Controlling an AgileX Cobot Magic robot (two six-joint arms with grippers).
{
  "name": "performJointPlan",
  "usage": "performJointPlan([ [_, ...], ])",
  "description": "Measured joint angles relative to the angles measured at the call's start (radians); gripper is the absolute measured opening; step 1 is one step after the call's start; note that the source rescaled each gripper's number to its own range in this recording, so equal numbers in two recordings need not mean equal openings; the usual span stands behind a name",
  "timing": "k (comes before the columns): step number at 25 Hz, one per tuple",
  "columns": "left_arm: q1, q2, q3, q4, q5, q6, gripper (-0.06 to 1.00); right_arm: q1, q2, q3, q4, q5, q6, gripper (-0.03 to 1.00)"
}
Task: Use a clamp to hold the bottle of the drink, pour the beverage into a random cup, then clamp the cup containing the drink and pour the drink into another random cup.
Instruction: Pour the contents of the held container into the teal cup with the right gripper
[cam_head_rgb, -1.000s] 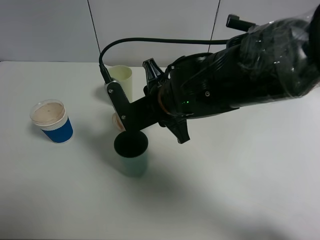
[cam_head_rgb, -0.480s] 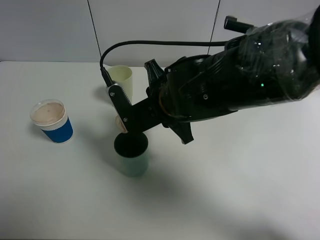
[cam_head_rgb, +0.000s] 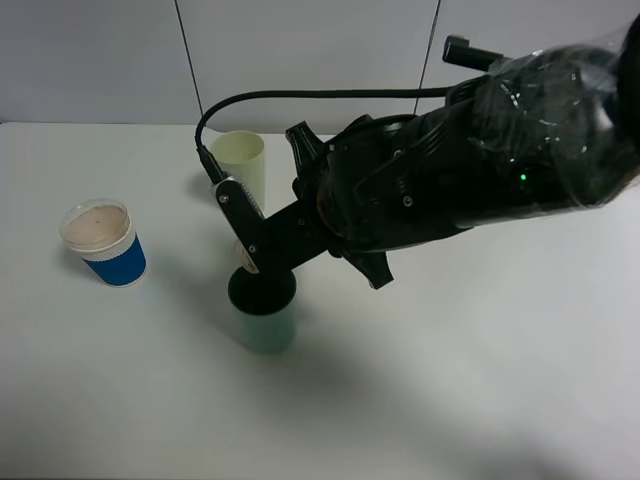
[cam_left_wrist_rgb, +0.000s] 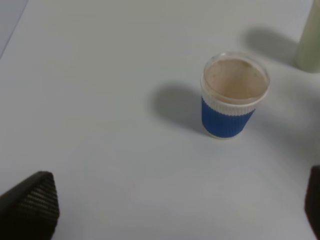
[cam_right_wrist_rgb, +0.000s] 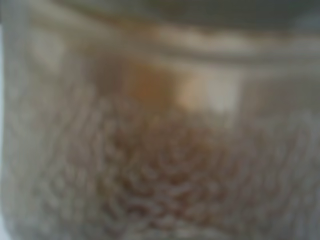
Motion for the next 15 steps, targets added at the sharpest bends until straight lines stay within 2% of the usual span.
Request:
performJointPlan([
  [15,0.0,0.0,0.0,-0.001,0.0,0.0,1.0,0.007,0.0,0.0,-0.022,0.007,-0.032,0.02],
])
